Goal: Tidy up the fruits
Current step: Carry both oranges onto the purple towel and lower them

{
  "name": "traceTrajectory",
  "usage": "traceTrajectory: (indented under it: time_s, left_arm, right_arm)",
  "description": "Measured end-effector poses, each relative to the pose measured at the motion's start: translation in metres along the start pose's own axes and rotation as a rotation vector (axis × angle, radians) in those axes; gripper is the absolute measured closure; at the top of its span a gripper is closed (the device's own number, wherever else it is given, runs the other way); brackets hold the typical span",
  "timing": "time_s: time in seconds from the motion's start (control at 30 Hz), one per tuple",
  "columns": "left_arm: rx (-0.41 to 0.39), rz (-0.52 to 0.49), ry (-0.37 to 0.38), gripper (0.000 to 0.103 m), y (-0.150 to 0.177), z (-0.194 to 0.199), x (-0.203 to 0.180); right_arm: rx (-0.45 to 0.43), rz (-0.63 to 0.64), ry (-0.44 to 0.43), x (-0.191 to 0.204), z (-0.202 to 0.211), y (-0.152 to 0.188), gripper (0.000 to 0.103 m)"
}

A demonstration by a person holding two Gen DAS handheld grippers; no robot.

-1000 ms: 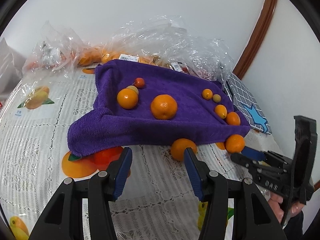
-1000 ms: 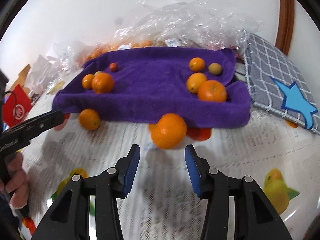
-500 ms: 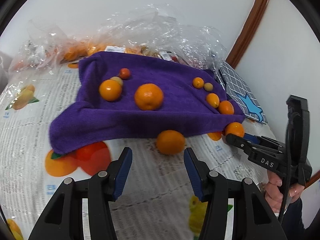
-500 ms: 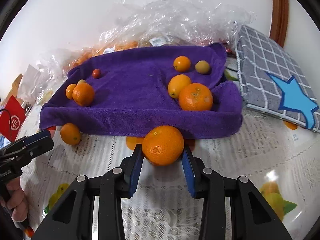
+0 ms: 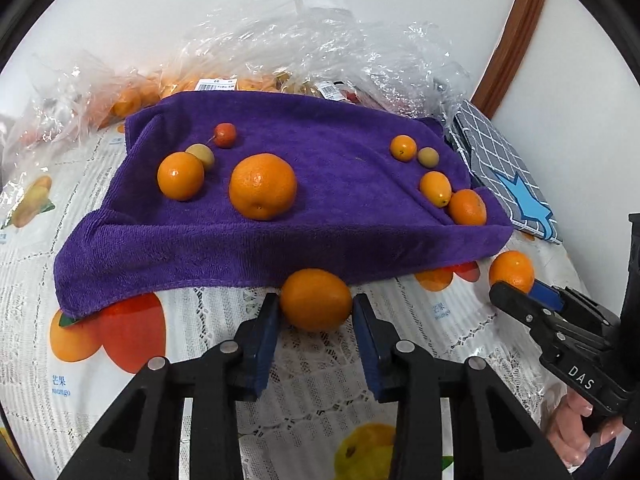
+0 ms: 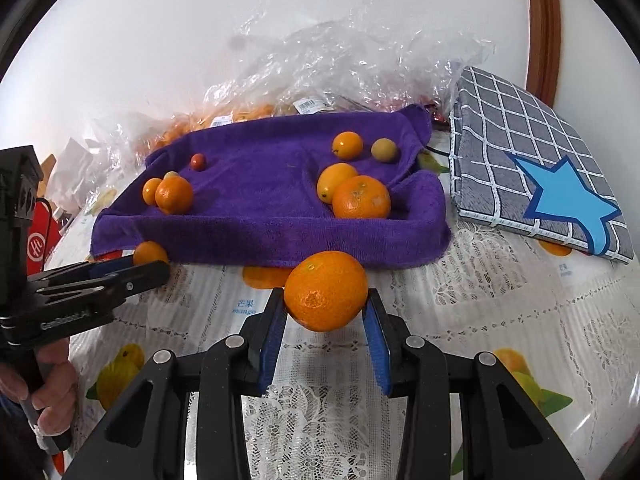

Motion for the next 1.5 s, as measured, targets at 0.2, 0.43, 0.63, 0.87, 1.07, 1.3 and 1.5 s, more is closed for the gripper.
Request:
traceTrajectory:
  time_s: [0.2, 0.43, 0.63, 0.87, 1.07, 1.3, 1.5]
  left_arm:
    - [-0.034, 0.045, 0.018, 0.068, 0.002, 0.014, 0.014]
    - [-0.068, 0.081, 0.002, 0.068, -0.002, 0.037, 0.043]
    - [-0.101, 0.134, -0.011, 0.068, -0.019, 0.052, 0.07]
    - [-0.148, 0.162, -0.018, 0.068, -0.051, 0.058, 0.081]
    - [-0.164, 0.168, -0.029, 0.068, -0.07, 0.051, 0.078]
    - [-0.144, 0.187, -0.027, 0.068, -0.07, 0.022, 0.072]
    - [-0.106, 0.176, -0.014, 0.068, -0.063, 0.002, 0.069]
  right_arm:
    - [-0.016, -0.003, -0.007, 0.0, 0.004, 0.001, 0.064]
    - [-0.023, -0.026, -0.025, -0.002, 0.007, 0.001, 0.064]
    - [-0.044, -0.045, -0.025, -0.005, 0.018, -0.006, 0.065]
    - [-0.089, -0.01, 0.003, -0.007, 0.03, -0.038, 0.065]
    - [-0.121, 0.012, 0.002, -0.006, 0.028, -0.071, 0.065]
    - [-0.113, 0.01, -0.047, 0.004, -0.002, -0.087, 0.064]
    - [-0.049, 0.001, -0.089, 0.008, -0.036, -0.077, 0.064]
Point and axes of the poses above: each gripper's, at about its wrist camera, not at the fingertips, and z roughly against the way its jaws point, x to its left, y to its underside, the point moved 2 cm from there along -z, roughly the way its jaws point, and after that the axes turned 14 degrees about -y, right-handed, at the moved point
